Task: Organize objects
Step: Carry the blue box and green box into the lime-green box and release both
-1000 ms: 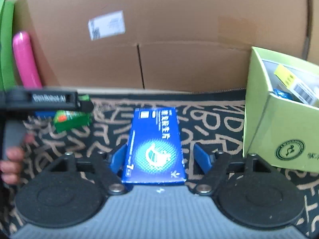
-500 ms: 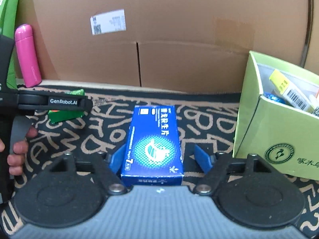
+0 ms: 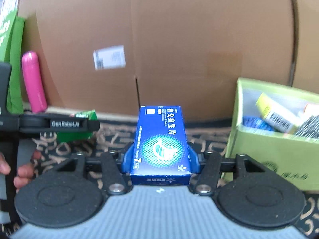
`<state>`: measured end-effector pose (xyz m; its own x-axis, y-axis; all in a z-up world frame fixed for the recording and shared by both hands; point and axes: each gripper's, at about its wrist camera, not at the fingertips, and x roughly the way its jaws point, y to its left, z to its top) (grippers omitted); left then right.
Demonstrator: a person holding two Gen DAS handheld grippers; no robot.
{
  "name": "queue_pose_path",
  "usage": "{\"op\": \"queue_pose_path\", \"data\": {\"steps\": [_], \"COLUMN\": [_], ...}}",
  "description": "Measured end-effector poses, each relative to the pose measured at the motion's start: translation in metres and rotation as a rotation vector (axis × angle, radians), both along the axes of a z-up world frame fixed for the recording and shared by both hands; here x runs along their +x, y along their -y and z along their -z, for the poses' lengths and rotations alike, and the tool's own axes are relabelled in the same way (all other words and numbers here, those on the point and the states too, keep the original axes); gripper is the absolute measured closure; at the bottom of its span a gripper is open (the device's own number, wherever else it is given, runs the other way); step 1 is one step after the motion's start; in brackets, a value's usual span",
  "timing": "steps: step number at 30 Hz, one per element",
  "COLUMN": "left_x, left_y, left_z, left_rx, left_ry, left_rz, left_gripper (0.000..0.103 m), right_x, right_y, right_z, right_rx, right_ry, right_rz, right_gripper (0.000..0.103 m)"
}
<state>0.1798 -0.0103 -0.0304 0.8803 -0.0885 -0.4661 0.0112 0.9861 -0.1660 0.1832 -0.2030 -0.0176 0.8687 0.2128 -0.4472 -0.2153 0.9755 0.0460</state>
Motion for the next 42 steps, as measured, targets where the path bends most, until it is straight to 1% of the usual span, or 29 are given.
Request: {"op": "queue_pose_path", "data": {"steps": [4, 7, 10, 13, 17, 20, 23, 25, 27, 28, 29, 30, 31, 33, 34, 36, 38, 39, 40, 41, 42], "left_x": [-0.018, -0.024, -0.018, -0.010, -0.005, 0.002, 0.009, 0.015, 0.025, 0.032, 0.039, 0.043, 0.045, 0.043, 0.041, 0.036, 0.030, 0.029, 0.026, 0.025, 0.021], "left_y": [0.014, 0.030, 0.056, 0.091, 0.128, 0.154, 0.181, 0.200, 0.216, 0.221, 0.224, 0.225, 0.223, 0.216, 0.212, 0.205, 0.197, 0.194, 0.192, 0.190, 0.189], "left_z": [-0.017, -0.029, -0.042, -0.058, -0.081, -0.095, -0.097, -0.095, -0.090, -0.086, -0.082, -0.079, -0.076, -0.071, -0.069, -0.069, -0.069, -0.068, -0.067, -0.066, -0.065], "left_rx": [-0.047, -0.077, -0.068, -0.029, -0.013, -0.018, -0.032, -0.024, -0.019, -0.033, -0.056, -0.070, -0.082, -0.085, -0.080, -0.082, -0.087, -0.086, -0.083, -0.082, -0.082], "left_ry": [0.076, 0.101, 0.091, 0.094, 0.108, 0.126, 0.107, 0.100, 0.084, 0.064, 0.028, -0.005, -0.020, -0.004, 0.001, 0.013, 0.023, 0.026, 0.028, 0.031, 0.038], "left_rz": [0.042, 0.083, 0.161, 0.222, 0.291, 0.325, 0.370, 0.402, 0.421, 0.450, 0.486, 0.491, 0.469, 0.415, 0.394, 0.369, 0.354, 0.346, 0.335, 0.326, 0.321], "left_gripper": [0.025, 0.025, 0.025, 0.025, 0.025, 0.025, 0.025, 0.025, 0.025, 0.024, 0.021, 0.018, 0.015, 0.011, 0.010, 0.010, 0.009, 0.008, 0.008, 0.007, 0.007], "right_x": [-0.012, -0.018, -0.021, -0.020, -0.009, -0.001, 0.006, 0.012, 0.019, 0.023, 0.026, 0.026, 0.024, 0.018, 0.014, 0.005, -0.002, -0.004, -0.004, -0.003, 0.000], "right_y": [0.010, 0.024, 0.043, 0.063, 0.102, 0.127, 0.151, 0.162, 0.167, 0.167, 0.166, 0.164, 0.163, 0.164, 0.166, 0.175, 0.182, 0.184, 0.185, 0.185, 0.184], "right_z": [-0.018, -0.030, -0.038, -0.043, -0.049, -0.053, -0.050, -0.043, -0.035, -0.031, -0.027, -0.024, -0.023, -0.025, -0.028, -0.034, -0.038, -0.039, -0.040, -0.040, -0.038], "right_rx": [-0.036, -0.050, -0.073, -0.079, -0.009, -0.029, -0.054, -0.039, -0.005, -0.001, -0.013, -0.038, -0.070, -0.112, -0.110, -0.059, 0.012, 0.035, 0.047, 0.051, 0.050], "right_ry": [0.121, 0.193, 0.245, 0.279, 0.269, 0.276, 0.261, 0.222, 0.175, 0.148, 0.119, 0.106, 0.111, 0.129, 0.144, 0.164, 0.174, 0.176, 0.176, 0.173, 0.162], "right_rz": [0.067, 0.141, 0.224, 0.287, 0.337, 0.366, 0.409, 0.442, 0.418, 0.404, 0.389, 0.386, 0.410, 0.469, 0.492, 0.516, 0.506, 0.496, 0.483, 0.467, 0.451], "right_gripper": [0.048, 0.048, 0.048, 0.048, 0.048, 0.048, 0.048, 0.048, 0.048, 0.047, 0.044, 0.033, 0.019, 0.017, 0.017, 0.017, 0.024, 0.037, 0.048, 0.051, 0.051]}}
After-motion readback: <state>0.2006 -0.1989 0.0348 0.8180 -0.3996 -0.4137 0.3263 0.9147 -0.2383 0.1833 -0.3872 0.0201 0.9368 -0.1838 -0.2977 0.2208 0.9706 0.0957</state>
